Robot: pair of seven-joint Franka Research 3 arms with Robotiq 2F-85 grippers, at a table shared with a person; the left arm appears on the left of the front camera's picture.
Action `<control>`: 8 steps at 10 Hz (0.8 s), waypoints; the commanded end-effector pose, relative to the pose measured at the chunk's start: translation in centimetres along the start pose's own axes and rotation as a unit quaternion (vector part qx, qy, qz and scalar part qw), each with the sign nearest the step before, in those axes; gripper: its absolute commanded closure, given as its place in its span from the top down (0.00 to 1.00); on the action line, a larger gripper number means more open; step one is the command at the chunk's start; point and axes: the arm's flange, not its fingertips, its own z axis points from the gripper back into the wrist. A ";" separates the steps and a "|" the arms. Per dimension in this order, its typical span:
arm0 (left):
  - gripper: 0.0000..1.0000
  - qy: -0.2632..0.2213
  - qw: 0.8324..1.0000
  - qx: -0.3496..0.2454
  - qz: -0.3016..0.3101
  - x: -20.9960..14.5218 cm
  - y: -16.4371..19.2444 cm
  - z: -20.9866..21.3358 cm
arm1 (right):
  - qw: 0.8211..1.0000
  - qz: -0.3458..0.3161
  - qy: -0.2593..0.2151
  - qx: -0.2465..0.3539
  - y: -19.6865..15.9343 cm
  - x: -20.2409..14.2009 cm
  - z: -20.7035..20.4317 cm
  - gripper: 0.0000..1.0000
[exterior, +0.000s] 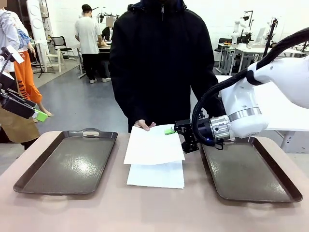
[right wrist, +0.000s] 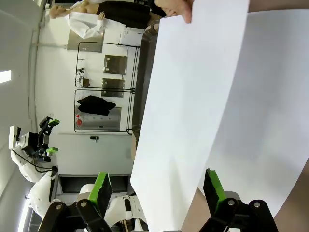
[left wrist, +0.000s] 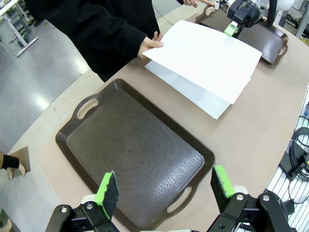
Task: Sort the A4 documents.
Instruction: Receive the A4 Paper.
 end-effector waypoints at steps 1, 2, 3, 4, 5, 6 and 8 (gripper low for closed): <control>1.00 -0.003 1.000 -0.004 -0.002 0.0 0.1 0.0 | 1.000 -0.026 -0.013 -0.002 -0.6 0.6 -0.4 1.00; 1.00 -0.003 1.000 -0.004 -0.002 0.0 0.1 0.0 | 0.999 -0.032 -0.016 0.000 -0.9 0.8 -0.3 1.00; 1.00 -0.003 1.000 -0.004 -0.002 0.0 0.1 0.0 | 0.999 -0.036 -0.012 0.004 -1.0 0.9 -0.2 1.00; 1.00 -0.003 1.000 -0.004 -0.002 0.0 0.1 0.0 | 0.999 -0.032 -0.015 0.006 -0.9 1.0 0.0 0.98; 1.00 -0.003 1.000 -0.004 -0.002 0.0 0.1 0.0 | 1.000 -0.022 -0.014 0.001 -0.8 1.1 0.1 0.83; 1.00 -0.003 1.000 -0.004 -0.002 0.0 0.1 0.0 | 1.000 -0.021 -0.013 0.001 -0.8 1.2 0.2 0.80; 1.00 -0.003 1.000 -0.004 -0.002 0.0 0.1 0.0 | 1.000 -0.020 -0.008 0.004 -0.9 1.4 0.1 0.80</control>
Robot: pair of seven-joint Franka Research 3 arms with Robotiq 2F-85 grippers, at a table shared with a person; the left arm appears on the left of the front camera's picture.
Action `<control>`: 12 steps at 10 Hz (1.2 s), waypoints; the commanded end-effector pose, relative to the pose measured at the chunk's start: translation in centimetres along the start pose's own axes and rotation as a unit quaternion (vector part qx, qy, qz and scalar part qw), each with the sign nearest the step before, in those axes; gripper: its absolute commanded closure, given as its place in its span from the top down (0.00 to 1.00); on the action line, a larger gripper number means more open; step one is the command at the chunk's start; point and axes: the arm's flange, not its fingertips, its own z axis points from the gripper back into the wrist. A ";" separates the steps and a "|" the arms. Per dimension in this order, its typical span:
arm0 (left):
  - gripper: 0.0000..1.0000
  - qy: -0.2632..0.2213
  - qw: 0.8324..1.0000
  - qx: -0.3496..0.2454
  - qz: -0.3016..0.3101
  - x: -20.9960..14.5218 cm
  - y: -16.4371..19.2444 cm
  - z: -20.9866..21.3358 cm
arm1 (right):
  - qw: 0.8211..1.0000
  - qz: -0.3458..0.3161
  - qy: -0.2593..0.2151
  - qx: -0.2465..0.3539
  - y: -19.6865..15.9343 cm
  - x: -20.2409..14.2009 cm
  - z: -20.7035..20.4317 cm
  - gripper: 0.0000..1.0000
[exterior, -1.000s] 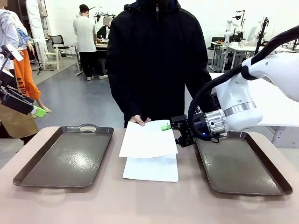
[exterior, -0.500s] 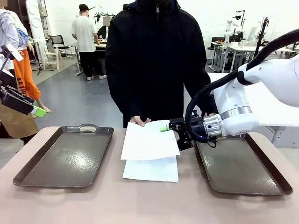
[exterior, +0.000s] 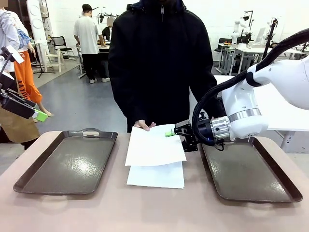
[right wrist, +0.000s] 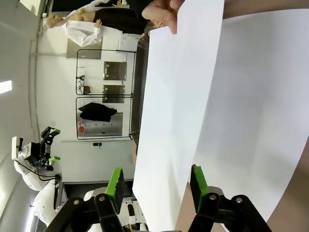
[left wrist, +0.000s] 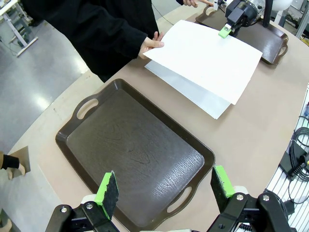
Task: Sort the A4 documents.
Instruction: Receive the A4 Paper.
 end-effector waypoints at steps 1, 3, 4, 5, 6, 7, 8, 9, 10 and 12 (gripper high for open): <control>1.00 -0.003 1.000 -0.004 -0.003 0.0 0.1 0.0 | 1.000 0.000 0.005 0.005 -0.3 0.5 -0.4 0.48; 1.00 -0.003 1.000 -0.004 -0.003 0.0 0.1 0.0 | 1.000 -0.001 0.007 0.007 -0.5 0.6 -0.4 0.30; 1.00 -0.003 1.000 -0.004 -0.003 0.0 0.1 0.0 | 1.000 -0.002 0.009 0.009 -0.6 0.6 -0.5 0.48; 1.00 -0.003 1.000 -0.004 -0.003 0.0 0.1 0.0 | 1.000 -0.001 0.013 0.011 -0.6 0.6 -0.5 0.12; 1.00 -0.003 1.000 -0.004 -0.003 0.0 0.1 0.0 | 1.000 -0.002 0.016 0.014 -0.7 0.6 -0.5 0.31; 1.00 -0.003 1.000 -0.004 -0.003 0.0 0.1 0.0 | 1.000 -0.002 0.016 0.014 -0.7 0.7 -0.5 0.00; 1.00 -0.003 1.000 -0.004 -0.003 0.0 0.1 0.0 | 1.000 -0.003 0.016 0.015 -0.9 0.7 -0.5 0.13; 1.00 -0.003 1.000 -0.004 -0.003 0.0 0.1 0.0 | 1.000 -0.004 0.016 0.015 -0.9 0.7 -0.5 0.00; 1.00 -0.003 1.000 -0.004 -0.003 0.0 0.1 0.0 | 1.000 -0.003 0.017 0.014 -1.0 0.7 -0.5 0.00; 1.00 -0.003 1.000 -0.004 -0.003 0.0 0.1 0.0 | 1.000 0.000 0.021 0.011 -1.0 0.6 -0.7 0.00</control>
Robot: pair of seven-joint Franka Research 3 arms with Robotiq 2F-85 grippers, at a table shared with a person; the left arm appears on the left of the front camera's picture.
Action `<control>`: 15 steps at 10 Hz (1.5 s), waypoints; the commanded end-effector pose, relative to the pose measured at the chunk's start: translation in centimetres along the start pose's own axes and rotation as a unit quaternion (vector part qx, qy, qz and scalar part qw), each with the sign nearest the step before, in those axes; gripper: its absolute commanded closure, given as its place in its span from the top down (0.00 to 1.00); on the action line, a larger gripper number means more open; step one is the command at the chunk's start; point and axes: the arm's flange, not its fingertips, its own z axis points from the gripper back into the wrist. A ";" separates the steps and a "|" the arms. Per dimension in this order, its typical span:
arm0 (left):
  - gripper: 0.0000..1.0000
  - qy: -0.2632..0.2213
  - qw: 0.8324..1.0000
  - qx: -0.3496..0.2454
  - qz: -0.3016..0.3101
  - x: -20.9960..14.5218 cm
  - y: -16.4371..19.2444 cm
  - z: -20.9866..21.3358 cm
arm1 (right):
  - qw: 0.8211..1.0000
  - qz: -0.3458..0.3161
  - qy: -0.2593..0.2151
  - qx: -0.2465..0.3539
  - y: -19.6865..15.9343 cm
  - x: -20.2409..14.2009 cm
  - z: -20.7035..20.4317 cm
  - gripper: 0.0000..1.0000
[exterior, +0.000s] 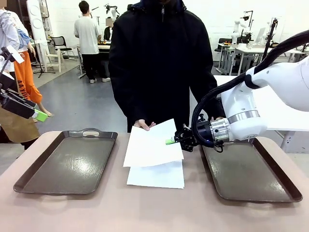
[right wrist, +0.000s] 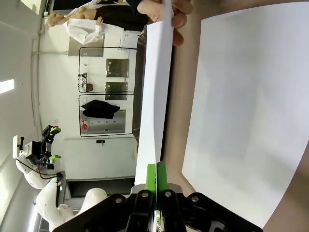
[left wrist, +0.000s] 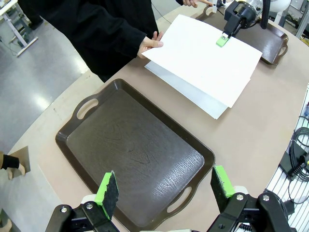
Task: Sort the A4 documents.
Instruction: Receive the A4 Paper, then place the A4 Paper in the designated Handle tray.
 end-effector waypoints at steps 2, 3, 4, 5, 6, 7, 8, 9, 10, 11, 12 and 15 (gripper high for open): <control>1.00 -0.003 1.000 -0.004 -0.003 0.0 0.1 0.0 | 1.000 0.010 0.014 0.000 -0.1 0.4 -0.3 0.00; 1.00 -0.003 1.000 -0.004 -0.003 0.0 0.1 0.0 | 1.000 0.015 0.019 0.000 0.0 0.4 -0.4 0.00; 1.00 -0.003 1.000 -0.004 -0.003 0.0 0.1 0.0 | 0.999 0.022 0.027 0.001 0.1 0.3 -0.3 0.00; 1.00 -0.003 1.000 -0.004 -0.003 0.0 0.1 0.0 | 1.000 0.004 0.006 -0.002 -0.1 -0.1 -0.1 0.00; 1.00 -0.003 1.000 -0.004 -0.003 0.0 0.1 0.0 | 1.000 0.004 0.006 -0.002 -0.1 -0.1 -0.1 0.00; 1.00 -0.003 1.000 -0.004 -0.003 0.0 0.1 0.0 | 1.000 0.004 0.006 -0.002 -0.1 -0.1 -0.1 0.00; 1.00 -0.003 1.000 -0.004 -0.003 0.0 0.1 0.0 | 1.000 0.004 0.006 -0.002 -0.1 -0.1 -0.1 0.00; 1.00 -0.003 1.000 -0.004 -0.003 0.0 0.1 0.0 | 1.000 0.004 0.006 -0.002 -0.1 -0.1 -0.1 0.00; 1.00 -0.003 1.000 -0.004 -0.003 0.0 0.1 0.0 | 1.000 0.004 0.006 -0.002 -0.1 -0.1 -0.1 0.00; 1.00 -0.003 1.000 -0.004 -0.003 0.0 0.1 0.0 | 1.000 0.004 0.006 -0.002 -0.1 -0.1 -0.1 0.00; 1.00 -0.003 1.000 -0.004 -0.003 0.0 0.1 0.0 | 1.000 0.004 0.006 -0.002 -0.1 -0.1 -0.1 0.00; 1.00 -0.003 1.000 -0.004 -0.003 0.0 0.1 0.0 | 1.000 0.004 0.006 -0.002 -0.1 -0.1 -0.1 0.00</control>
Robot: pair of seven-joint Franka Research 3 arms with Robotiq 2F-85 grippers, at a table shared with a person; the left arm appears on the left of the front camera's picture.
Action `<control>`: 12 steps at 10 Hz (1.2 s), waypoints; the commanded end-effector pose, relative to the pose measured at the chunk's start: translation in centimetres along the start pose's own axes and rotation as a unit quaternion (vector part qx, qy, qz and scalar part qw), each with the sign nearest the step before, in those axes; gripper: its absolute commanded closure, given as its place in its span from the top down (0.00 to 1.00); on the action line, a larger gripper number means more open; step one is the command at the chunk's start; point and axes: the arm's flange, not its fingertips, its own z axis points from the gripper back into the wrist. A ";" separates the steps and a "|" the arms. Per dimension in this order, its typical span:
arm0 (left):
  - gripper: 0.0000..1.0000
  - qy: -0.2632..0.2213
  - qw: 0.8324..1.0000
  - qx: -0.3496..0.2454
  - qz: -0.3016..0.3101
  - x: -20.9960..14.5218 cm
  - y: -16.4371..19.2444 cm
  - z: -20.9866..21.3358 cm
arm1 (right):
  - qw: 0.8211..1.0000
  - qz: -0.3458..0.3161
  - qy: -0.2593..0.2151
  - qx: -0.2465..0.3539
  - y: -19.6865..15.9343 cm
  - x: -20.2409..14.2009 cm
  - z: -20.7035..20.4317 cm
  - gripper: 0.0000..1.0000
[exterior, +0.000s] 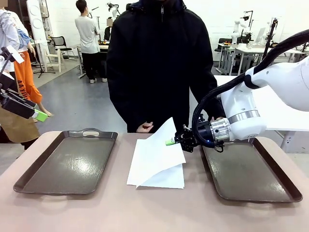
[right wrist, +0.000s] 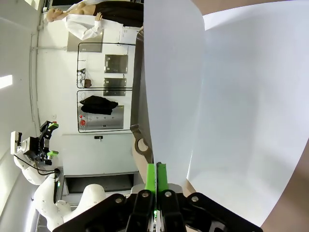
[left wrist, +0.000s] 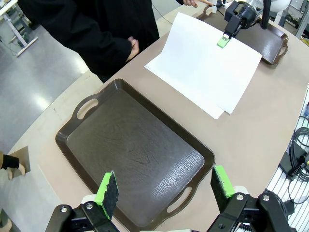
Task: Sort the A4 documents.
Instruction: Place the A4 Paper in the designated Handle tray.
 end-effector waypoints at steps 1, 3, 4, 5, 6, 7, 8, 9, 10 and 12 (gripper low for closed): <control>1.00 -0.003 1.000 -0.004 -0.003 0.0 0.1 0.0 | 1.000 -0.003 -0.004 0.001 0.0 0.0 -0.1 0.00; 1.00 -0.003 1.000 -0.004 -0.003 0.0 0.1 0.0 | 1.000 -0.003 -0.004 0.001 0.0 0.0 -0.1 0.00; 1.00 -0.003 1.000 -0.004 -0.003 0.0 0.1 0.0 | 1.000 -0.003 -0.004 0.001 0.0 0.0 -0.1 0.00; 1.00 -0.003 1.000 -0.004 -0.003 0.0 0.1 0.0 | 1.000 -0.003 -0.004 0.001 0.0 0.0 -0.1 0.00; 1.00 -0.003 1.000 -0.004 -0.003 0.0 0.1 0.0 | 1.000 0.000 0.000 0.000 0.0 0.0 0.0 0.01; 1.00 -0.003 1.000 -0.004 -0.003 0.0 0.1 0.0 | 1.000 0.012 0.010 0.007 1.0 -0.4 2.0 0.01; 1.00 -0.003 1.000 -0.004 -0.003 0.0 0.1 0.0 | 1.000 0.021 0.009 0.011 1.3 -0.5 4.5 0.01; 1.00 -0.003 1.000 -0.004 -0.003 0.0 0.1 0.0 | 1.000 0.019 0.004 0.009 1.3 -0.5 7.3 0.01; 1.00 -0.003 1.000 -0.004 -0.003 0.0 0.1 0.0 | 1.000 0.017 -0.001 -0.003 1.2 -0.6 10.5 0.01; 1.00 -0.003 1.000 -0.004 -0.003 0.0 0.1 0.0 | 0.999 0.023 -0.009 -0.022 1.4 -1.0 15.5 0.01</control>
